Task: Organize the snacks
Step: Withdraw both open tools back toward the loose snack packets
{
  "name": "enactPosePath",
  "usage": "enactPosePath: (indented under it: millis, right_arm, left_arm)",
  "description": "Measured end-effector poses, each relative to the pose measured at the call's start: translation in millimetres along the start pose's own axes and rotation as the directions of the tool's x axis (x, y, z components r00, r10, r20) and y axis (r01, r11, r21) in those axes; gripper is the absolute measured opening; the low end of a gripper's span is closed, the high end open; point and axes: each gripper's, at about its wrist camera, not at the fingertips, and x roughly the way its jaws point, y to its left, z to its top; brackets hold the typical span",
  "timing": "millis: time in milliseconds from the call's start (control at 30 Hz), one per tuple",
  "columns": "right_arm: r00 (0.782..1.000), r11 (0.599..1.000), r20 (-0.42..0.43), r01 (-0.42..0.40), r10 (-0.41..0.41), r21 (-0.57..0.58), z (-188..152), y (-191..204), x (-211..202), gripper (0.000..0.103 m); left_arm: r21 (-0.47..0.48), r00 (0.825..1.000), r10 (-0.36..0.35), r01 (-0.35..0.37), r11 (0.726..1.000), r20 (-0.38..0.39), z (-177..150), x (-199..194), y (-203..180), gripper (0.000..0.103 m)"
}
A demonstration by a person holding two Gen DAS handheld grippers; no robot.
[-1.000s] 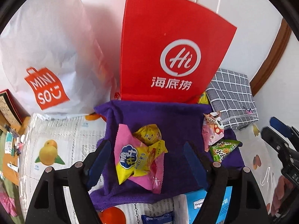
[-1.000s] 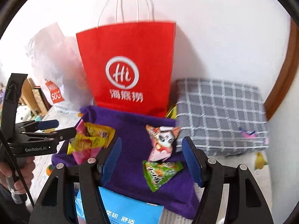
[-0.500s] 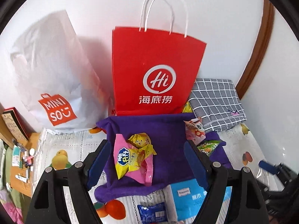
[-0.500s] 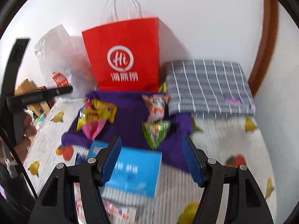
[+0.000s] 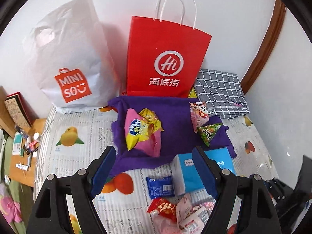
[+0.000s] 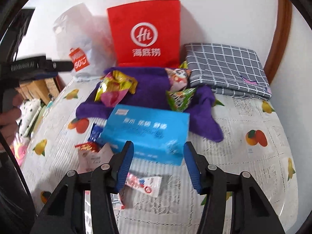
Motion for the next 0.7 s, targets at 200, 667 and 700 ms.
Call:
enactPosePath:
  millis: [200, 667, 700]
  right_arm:
    - [0.998, 0.997, -0.060, -0.018, 0.013, -0.073, -19.8, 20.4, 16.5, 0.034]
    - [0.983, 0.994, -0.148, -0.112, 0.108, -0.013, -31.5, 26.6, 65.1, 0.034]
    - [0.982, 0.994, -0.157, -0.112, 0.109, -0.009, -31.2, 26.4, 69.6, 0.034]
  left_arm:
    - [-0.030, 1.000, 0.007, -0.006, 1.000, 0.024, -3.5, -21.2, 12.1, 0.079]
    - [0.012, 0.999, 0.028, -0.028, 1.000, 0.040, -19.2, -43.2, 10.1, 0.079]
    - [0.010, 0.999, 0.029, -0.029, 1.000, 0.037, -20.4, -43.7, 11.3, 0.079]
